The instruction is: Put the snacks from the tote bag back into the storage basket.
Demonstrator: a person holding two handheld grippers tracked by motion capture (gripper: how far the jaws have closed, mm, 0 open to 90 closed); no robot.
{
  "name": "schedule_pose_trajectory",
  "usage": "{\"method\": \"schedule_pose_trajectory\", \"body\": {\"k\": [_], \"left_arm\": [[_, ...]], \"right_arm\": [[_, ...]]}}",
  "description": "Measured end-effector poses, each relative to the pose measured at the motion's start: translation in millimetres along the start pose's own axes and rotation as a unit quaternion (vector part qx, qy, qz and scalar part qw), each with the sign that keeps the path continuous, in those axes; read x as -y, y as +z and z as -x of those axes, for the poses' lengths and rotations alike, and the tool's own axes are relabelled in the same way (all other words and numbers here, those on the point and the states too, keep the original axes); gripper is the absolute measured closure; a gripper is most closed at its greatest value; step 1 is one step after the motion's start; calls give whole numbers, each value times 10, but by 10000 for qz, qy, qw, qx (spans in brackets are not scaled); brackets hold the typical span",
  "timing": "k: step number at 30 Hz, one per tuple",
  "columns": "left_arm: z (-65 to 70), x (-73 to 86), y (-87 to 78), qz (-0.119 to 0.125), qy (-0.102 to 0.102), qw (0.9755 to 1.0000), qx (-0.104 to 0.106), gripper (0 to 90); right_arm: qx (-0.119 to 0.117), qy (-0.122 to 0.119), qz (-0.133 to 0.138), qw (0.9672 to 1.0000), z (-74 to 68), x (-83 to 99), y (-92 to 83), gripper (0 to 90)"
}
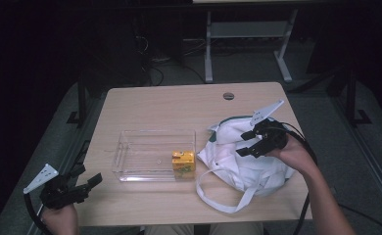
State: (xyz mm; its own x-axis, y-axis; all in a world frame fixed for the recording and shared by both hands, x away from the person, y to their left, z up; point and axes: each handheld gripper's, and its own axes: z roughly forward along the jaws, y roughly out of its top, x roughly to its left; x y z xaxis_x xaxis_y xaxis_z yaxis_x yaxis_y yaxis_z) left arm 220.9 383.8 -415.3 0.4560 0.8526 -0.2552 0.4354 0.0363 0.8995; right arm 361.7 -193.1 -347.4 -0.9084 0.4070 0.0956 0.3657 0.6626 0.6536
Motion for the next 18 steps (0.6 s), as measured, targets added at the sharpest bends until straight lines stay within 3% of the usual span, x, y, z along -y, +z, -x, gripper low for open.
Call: {"method": "schedule_pose_trajectory", "body": {"k": [18], "left_arm": [[2, 2, 0, -15, 4, 10000, -17, 126]], "right_arm": [[38, 327, 155, 9993, 33, 319, -105, 347]]}}
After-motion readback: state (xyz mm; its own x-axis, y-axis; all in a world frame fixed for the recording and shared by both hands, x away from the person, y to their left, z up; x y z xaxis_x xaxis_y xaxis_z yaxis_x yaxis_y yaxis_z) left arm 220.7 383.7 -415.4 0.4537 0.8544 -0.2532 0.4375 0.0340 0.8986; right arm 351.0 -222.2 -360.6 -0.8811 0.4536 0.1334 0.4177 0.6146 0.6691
